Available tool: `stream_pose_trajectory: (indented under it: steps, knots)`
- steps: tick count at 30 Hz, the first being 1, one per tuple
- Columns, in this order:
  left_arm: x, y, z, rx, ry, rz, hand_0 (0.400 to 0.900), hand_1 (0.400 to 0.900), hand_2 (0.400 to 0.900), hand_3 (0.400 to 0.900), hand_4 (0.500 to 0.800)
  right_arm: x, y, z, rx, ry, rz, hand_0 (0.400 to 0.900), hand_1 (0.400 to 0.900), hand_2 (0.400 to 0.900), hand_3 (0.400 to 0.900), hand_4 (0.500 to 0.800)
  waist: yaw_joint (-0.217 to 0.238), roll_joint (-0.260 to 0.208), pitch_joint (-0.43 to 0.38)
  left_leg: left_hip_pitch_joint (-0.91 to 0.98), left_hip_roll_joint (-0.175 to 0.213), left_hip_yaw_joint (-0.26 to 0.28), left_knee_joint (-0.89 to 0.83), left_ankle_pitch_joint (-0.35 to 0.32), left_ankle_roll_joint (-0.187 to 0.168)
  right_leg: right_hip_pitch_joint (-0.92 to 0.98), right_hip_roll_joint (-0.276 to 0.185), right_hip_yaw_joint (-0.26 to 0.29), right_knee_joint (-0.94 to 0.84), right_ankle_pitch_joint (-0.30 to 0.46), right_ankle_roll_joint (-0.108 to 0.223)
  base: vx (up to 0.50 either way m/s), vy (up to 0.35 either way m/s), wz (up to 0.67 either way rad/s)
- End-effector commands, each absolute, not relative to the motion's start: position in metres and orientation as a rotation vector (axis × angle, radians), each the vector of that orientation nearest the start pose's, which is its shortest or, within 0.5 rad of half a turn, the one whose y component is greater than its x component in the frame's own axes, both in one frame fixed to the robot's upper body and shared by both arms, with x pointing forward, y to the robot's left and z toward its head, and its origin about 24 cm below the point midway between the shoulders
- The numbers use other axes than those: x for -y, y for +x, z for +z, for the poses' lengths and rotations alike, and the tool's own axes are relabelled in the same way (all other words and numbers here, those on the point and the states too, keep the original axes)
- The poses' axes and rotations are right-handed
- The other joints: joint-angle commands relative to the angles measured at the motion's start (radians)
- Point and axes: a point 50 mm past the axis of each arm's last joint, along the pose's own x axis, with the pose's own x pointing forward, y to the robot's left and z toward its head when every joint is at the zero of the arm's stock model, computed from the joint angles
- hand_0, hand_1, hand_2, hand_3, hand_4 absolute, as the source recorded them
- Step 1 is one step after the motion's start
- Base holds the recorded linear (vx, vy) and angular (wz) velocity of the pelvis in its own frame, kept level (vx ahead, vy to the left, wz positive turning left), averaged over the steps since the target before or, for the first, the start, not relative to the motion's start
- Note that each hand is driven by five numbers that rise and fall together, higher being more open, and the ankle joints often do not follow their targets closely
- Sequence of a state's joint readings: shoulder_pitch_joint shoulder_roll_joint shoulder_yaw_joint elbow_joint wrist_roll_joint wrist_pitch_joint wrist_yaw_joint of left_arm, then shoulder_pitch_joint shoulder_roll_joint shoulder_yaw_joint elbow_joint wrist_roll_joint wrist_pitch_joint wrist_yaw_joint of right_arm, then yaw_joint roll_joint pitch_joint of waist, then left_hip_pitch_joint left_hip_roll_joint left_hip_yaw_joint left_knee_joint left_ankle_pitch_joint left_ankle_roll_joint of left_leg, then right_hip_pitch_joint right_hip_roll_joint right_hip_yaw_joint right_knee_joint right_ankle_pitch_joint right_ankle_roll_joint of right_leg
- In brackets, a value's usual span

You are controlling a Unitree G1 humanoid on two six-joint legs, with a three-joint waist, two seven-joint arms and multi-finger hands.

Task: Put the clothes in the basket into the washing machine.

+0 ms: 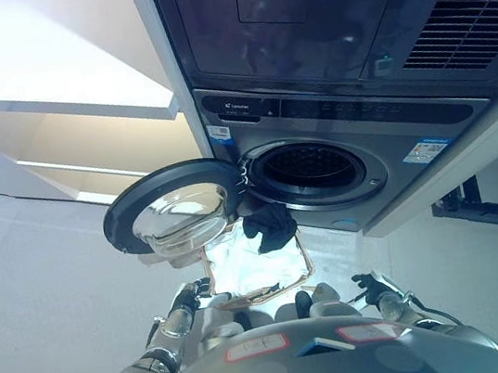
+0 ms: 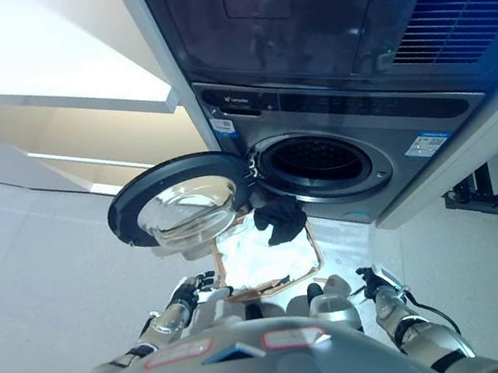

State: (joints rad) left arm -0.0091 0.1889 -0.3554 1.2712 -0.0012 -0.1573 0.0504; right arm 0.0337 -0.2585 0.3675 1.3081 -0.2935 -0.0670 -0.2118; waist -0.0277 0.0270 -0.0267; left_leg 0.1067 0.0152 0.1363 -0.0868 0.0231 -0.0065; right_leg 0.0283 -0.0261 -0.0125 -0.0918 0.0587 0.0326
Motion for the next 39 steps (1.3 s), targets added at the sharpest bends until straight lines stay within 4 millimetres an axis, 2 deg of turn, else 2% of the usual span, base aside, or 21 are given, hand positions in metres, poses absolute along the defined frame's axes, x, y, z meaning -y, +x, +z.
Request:
stream_pose_trajectory:
  steps: [1, 14, 20, 24, 28, 31, 36, 37, 39]
  knots:
    - [-0.204, 0.115, -0.159, -1.055, 0.384, -0.113, 0.9, 0.9, 0.9, 0.9, 0.8, 0.231, 0.088, -0.161, -1.114, -0.817, 0.193, 0.9, 0.9, 0.9, 0.9, 0.8, -0.007, -0.042, -0.008, -0.023, -0.031, -0.066, 0.0, -0.054, -0.006, 0.018, -0.029, -0.027, 0.022, -0.022, 0.056, 0.0, 0.0, 0.0]
    - [-0.205, 0.115, -0.159, -1.053, 0.373, -0.093, 0.9, 0.9, 0.9, 0.9, 0.8, 0.232, 0.09, -0.161, -1.112, -0.825, 0.188, 0.9, 0.9, 0.9, 0.9, 0.8, -0.004, -0.041, 0.0, -0.032, -0.031, -0.073, 0.0, -0.053, -0.006, 0.009, -0.03, -0.033, 0.027, -0.025, 0.057, 0.0, -0.002, 0.02]
    - [-0.21, 0.118, -0.158, -1.051, 0.386, -0.074, 0.9, 0.9, 0.9, 0.9, 0.8, 0.239, 0.109, -0.154, -1.06, -0.876, 0.179, 0.9, 0.9, 0.9, 0.9, 0.8, 0.0, -0.041, 0.012, -0.051, -0.031, -0.079, 0.0, -0.045, -0.007, -0.01, -0.031, -0.04, 0.031, -0.023, 0.056, 0.0, -0.009, 0.08]
    - [-0.211, 0.124, -0.156, -1.037, 0.387, -0.06, 0.9, 0.9, 0.9, 0.9, 0.8, 0.244, 0.13, -0.146, -0.986, -0.949, 0.191, 0.9, 0.9, 0.9, 0.9, 0.8, 0.003, -0.041, 0.025, -0.076, -0.03, -0.089, 0.0, -0.037, -0.009, -0.032, -0.031, -0.051, 0.039, -0.025, 0.053, 0.0, -0.022, 0.16]
    - [-0.216, 0.136, -0.151, -1.011, 0.391, -0.03, 0.9, 0.9, 0.9, 0.9, 0.8, 0.253, 0.16, -0.131, -0.892, -1.056, 0.2, 0.9, 0.9, 0.9, 0.9, 0.8, 0.006, -0.041, 0.047, -0.113, -0.027, -0.1, 0.0, -0.022, -0.012, -0.069, -0.03, -0.066, 0.053, -0.026, 0.049, -0.04, -0.026, 0.13]
    - [-0.219, 0.158, -0.143, -0.956, 0.393, -0.003, 0.9, 0.9, 0.9, 0.9, 0.8, 0.258, 0.194, -0.113, -0.796, -1.132, 0.183, 0.9, 0.9, 0.9, 0.9, 0.8, 0.008, -0.039, 0.086, -0.169, -0.025, -0.109, 0.004, -0.002, -0.014, -0.133, -0.031, -0.076, 0.08, -0.022, 0.045, -0.14, -0.028, 0.13]
    - [-0.219, 0.197, -0.124, -0.838, 0.37, 0.063, 0.9, 0.9, 0.9, 0.9, 0.8, 0.251, 0.252, -0.078, -0.601, -1.224, 0.162, 0.9, 0.9, 0.9, 0.9, 0.8, 0.016, -0.033, 0.17, -0.307, -0.024, -0.124, 0.059, 0.021, -0.015, -0.28, -0.033, -0.098, 0.178, -0.033, 0.032, -0.16, -0.027, 0.14]
    - [-0.21, 0.176, -0.135, -0.861, 0.344, 0.066, 0.9, 0.9, 0.9, 0.9, 0.8, 0.245, 0.261, -0.071, -0.547, -1.233, 0.147, 0.9, 0.9, 0.9, 0.9, 0.8, 0.032, -0.04, 0.197, -0.361, -0.025, -0.136, 0.105, 0.018, -0.014, -0.319, -0.033, -0.111, 0.212, -0.042, 0.029, -0.18, -0.08, 0.39]
    - [-0.209, 0.166, -0.139, -0.872, 0.338, 0.077, 0.9, 0.9, 0.9, 0.9, 0.8, 0.244, 0.272, -0.06, -0.475, -1.266, 0.134, 0.9, 0.9, 0.9, 0.9, 0.8, 0.048, -0.045, 0.229, -0.447, -0.035, -0.153, 0.185, 0.011, -0.021, -0.372, -0.042, -0.127, 0.252, -0.053, 0.026, -0.14, -0.11, 0.48]
